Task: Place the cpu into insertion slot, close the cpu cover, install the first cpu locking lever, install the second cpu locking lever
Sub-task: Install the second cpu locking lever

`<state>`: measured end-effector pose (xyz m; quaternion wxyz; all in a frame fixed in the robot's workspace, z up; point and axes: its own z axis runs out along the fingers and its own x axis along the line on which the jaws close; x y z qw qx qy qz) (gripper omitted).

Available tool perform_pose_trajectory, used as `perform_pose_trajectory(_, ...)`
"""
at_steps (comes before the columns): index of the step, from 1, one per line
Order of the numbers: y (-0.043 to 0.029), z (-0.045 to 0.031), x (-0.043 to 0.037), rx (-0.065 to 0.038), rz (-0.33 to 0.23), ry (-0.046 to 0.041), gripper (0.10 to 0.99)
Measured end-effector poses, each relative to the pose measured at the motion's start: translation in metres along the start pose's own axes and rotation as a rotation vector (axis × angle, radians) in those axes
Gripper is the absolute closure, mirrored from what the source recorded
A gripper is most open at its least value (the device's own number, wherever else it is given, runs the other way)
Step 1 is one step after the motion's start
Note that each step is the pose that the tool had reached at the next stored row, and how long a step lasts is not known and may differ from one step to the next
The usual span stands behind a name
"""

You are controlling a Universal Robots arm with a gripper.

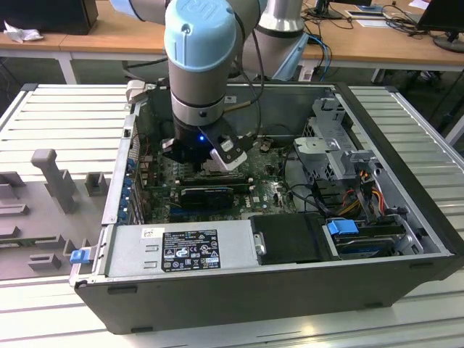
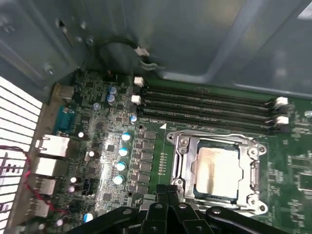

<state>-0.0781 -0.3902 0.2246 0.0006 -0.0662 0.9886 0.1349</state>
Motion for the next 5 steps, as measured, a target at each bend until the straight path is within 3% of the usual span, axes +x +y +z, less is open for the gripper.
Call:
perform_pose_trajectory(2, 0.0017, -0.0062, -0.0001, 0.000, 0.000, 0.0000, 0.980)
perform_pose_trajectory(5, 0.0024, -0.0086, -0.0002, 0.000, 0.000, -0.0001, 0.980)
